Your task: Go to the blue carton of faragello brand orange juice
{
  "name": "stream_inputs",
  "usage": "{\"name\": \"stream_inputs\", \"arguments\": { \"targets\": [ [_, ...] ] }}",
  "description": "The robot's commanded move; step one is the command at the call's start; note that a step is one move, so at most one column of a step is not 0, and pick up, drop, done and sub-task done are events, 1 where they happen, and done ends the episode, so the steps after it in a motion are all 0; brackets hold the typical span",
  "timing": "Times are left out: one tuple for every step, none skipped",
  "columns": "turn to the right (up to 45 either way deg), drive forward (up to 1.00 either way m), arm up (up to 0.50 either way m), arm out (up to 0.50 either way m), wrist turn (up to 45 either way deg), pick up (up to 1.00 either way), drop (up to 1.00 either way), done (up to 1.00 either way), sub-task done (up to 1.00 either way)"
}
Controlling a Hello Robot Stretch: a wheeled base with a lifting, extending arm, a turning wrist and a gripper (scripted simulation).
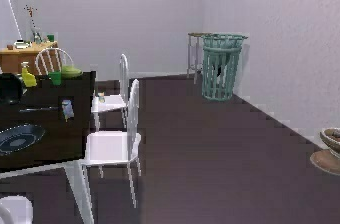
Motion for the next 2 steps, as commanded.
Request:
{"name": "stream_inputs", "arguments": {
  "targets": [
    [-3.0,0.0,0.0,0.0,0.0,0.0,0.0,0.0,0.0],
    [0.0,0.65,0.0,0.0,0.0,0.0,0.0,0.0,0.0]
  ]
}}
